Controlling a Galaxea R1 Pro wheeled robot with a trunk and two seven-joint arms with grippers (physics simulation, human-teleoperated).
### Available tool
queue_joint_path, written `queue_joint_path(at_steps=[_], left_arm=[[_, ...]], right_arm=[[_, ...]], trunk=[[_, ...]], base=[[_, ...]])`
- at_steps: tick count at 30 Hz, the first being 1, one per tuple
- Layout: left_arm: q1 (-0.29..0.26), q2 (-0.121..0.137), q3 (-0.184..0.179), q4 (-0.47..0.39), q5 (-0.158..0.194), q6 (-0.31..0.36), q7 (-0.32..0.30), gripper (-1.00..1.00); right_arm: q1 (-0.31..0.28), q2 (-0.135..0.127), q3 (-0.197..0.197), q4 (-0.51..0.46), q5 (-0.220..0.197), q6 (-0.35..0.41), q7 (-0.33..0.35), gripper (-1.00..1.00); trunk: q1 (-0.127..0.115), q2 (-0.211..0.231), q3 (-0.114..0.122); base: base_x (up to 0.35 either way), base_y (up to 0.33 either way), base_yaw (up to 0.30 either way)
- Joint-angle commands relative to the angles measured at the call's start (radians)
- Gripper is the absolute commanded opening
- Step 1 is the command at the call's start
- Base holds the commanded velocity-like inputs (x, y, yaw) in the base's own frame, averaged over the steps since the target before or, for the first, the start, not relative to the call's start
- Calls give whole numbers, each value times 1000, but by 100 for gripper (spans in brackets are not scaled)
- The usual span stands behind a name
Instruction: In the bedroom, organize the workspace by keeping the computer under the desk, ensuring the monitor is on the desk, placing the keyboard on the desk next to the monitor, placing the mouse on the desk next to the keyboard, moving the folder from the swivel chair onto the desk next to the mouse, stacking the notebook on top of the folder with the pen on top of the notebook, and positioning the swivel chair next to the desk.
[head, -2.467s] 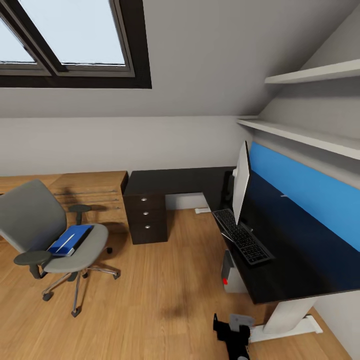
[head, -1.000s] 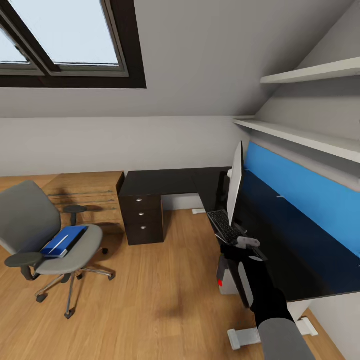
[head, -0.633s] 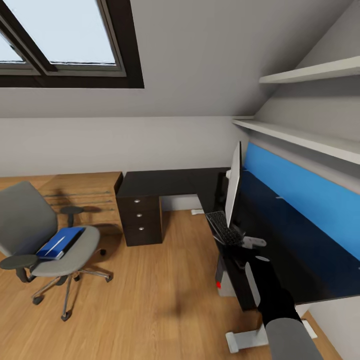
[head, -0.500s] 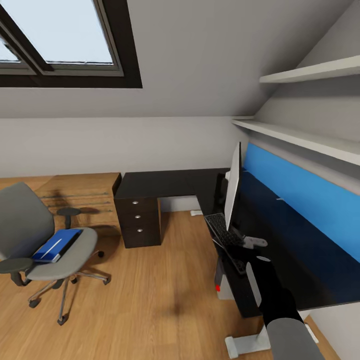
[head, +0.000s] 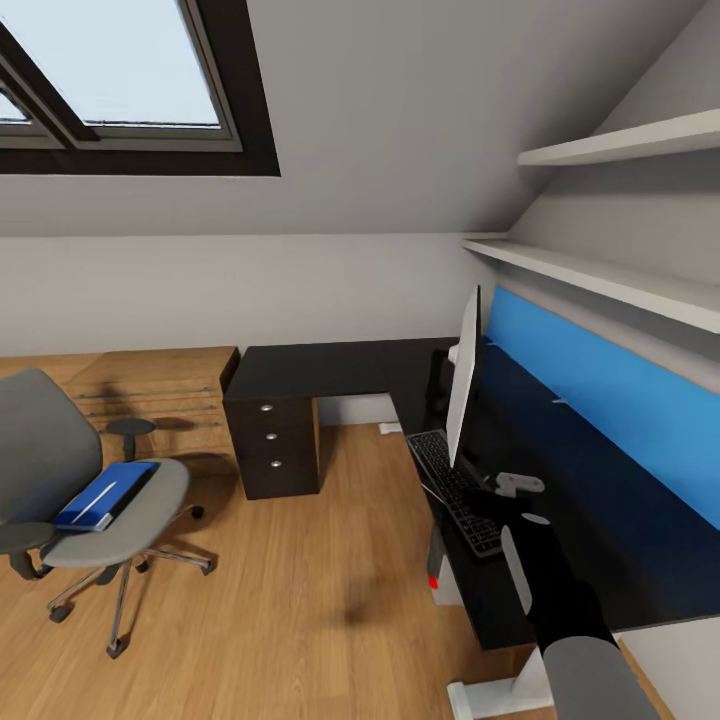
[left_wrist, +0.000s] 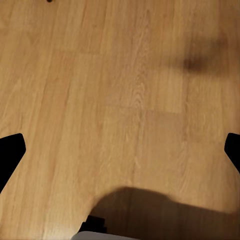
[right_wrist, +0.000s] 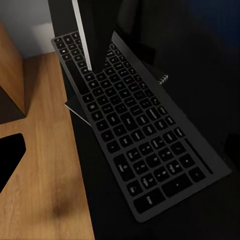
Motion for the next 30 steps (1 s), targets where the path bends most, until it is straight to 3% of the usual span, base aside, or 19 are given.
queue_joint_path(at_steps=[1, 14, 22, 30], left_arm=[[-1, 0, -1, 1, 3, -3, 2, 100], [-1, -1, -3, 1, 8, -4, 4, 100], [-1, 0, -3, 1, 8, -5, 4, 100], [-1, 1, -3, 1, 8, -5, 4, 100]], right_arm=[[-1, 1, -2, -1, 10, 6, 2, 100], [-1, -11, -3, -1, 9, 4, 3, 100], [-1, -48, -17, 39, 0, 0, 6, 100], [-1, -87, -45, 70, -40, -3, 11, 100]], trunk=[[1, -2, -2], [1, -2, -2], [1, -2, -2], [1, -2, -2]], base=[[5, -3, 0], [1, -75, 0], [0, -79, 0], [0, -10, 0]])
